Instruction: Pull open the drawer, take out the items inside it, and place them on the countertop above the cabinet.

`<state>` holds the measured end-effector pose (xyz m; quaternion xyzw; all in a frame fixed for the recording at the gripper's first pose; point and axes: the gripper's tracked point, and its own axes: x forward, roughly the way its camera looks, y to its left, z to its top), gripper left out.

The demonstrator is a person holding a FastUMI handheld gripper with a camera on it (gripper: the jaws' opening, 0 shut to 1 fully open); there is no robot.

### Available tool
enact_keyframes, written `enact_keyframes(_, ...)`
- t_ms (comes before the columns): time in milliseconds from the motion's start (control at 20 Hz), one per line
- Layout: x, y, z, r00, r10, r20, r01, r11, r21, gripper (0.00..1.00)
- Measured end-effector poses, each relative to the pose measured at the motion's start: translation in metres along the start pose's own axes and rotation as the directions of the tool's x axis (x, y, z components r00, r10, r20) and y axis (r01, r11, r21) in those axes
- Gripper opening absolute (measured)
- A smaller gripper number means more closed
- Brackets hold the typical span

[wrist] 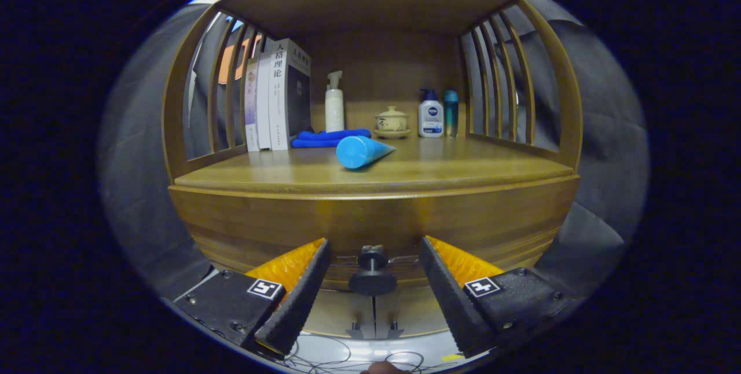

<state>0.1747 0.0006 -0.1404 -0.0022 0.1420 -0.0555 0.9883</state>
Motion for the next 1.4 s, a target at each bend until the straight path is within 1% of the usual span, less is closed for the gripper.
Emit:
enact_keyframes(200,-0.044,0.005,0.013,0.997,0.046,0.057,-0.045,0.999,-0.019,1.0)
enact_keyframes(400,-0.113,0.018,0.038,0.984,0.122,0.128,-0.118,0.992,-0.038,0.99)
enact_keyframes(500,-0.147,0.019,0.039,0.98,0.143,0.141,-0.137,0.989,-0.051,0.99)
enact_keyframes(650,-0.192,0.02,0.043,0.969,0.175,0.174,-0.173,0.984,-0.029,0.99)
enact_keyframes(750,-0.21,0.013,0.045,0.966,0.183,0.181,-0.183,0.983,-0.016,0.99)
enact_keyframes(1050,-0.267,0.0,0.045,0.962,0.177,0.206,-0.179,0.984,-0.008,0.99)
enact_keyframes(1200,-0.302,0.006,0.041,0.953,0.205,0.223,-0.207,0.978,-0.015,0.99)
enact_keyframes(1400,-0.326,0.006,0.041,0.946,0.215,0.244,-0.212,0.977,-0.039,0.99)
